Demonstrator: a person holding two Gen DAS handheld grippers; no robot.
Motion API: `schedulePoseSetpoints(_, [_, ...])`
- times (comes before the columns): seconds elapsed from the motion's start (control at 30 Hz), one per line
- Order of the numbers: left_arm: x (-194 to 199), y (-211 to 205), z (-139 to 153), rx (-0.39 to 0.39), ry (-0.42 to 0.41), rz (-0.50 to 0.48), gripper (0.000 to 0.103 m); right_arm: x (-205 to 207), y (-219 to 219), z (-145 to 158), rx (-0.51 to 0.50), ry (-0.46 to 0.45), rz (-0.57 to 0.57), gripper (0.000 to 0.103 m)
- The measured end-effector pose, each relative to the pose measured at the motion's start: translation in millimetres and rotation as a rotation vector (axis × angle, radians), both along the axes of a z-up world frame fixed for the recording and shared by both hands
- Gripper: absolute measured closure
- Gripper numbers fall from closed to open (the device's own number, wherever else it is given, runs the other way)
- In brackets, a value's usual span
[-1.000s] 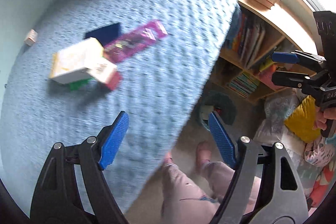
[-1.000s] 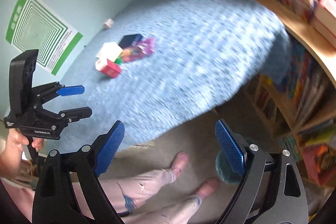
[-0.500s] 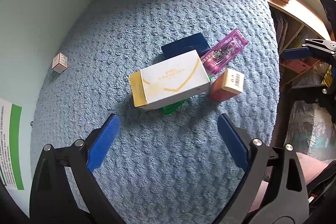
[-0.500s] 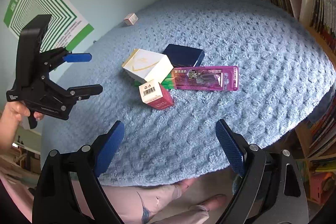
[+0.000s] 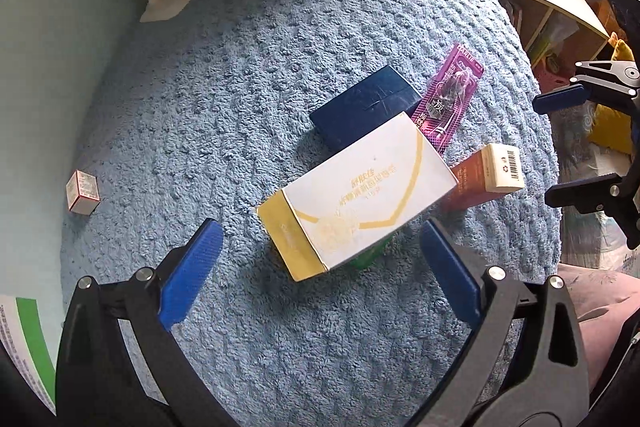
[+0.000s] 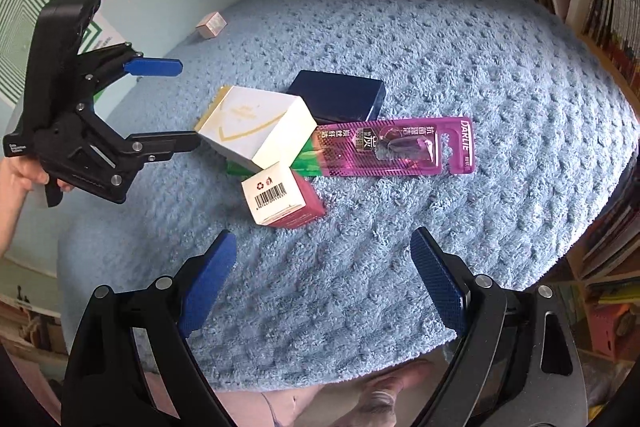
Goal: Collect trash
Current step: 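Return both tools to the remaining boxes on the carpet, then grasp the white-and-yellow box with the left gripper while right gripper grasps the red box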
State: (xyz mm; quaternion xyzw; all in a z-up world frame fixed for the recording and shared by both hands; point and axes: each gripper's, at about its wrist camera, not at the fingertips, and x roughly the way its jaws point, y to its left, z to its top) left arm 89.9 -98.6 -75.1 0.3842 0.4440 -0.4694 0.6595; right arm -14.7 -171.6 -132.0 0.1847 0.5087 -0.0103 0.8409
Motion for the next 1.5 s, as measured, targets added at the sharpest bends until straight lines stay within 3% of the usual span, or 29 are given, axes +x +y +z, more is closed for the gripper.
schedulePoseSetpoints(0.6, [2.3,-32.5,-42.2,0.057,0.084,-0.249,0.007,50.4,24.8,-28.9,-0.040,0.045,0.014,0.019])
schedulePoseSetpoints(0.8, [-5.0,-44.5,-50.8,0.066,0.093,-0.348,0.008,63.7,24.0,-37.8,-0.024,0.054,-0.009,0.041])
schedulePoseSetpoints(0.97, [-11.4,-47.1,-50.8,0.054,0.107,-0.389,0.021,58.8,18.2,-40.4,-0.004,0.056,-0.018,0.061])
schedulePoseSetpoints(1.2, [-20.0,-42.3,-50.0,0.042,0.102,-0.397,0.037,39.7,15.3,-38.5,0.016,0.043,-0.025,0.075])
schedulePoseSetpoints(1.4, [-13.4,-34.0,-43.1,0.036,0.106,-0.362,0.042,39.2,8.1,-36.8,0.035,0.065,-0.057,0.072])
schedulePoseSetpoints(1.5, [-9.9,-31.3,-39.5,0.030,0.105,-0.335,0.042,36.4,1.9,-36.6,0.051,0.073,-0.074,0.061])
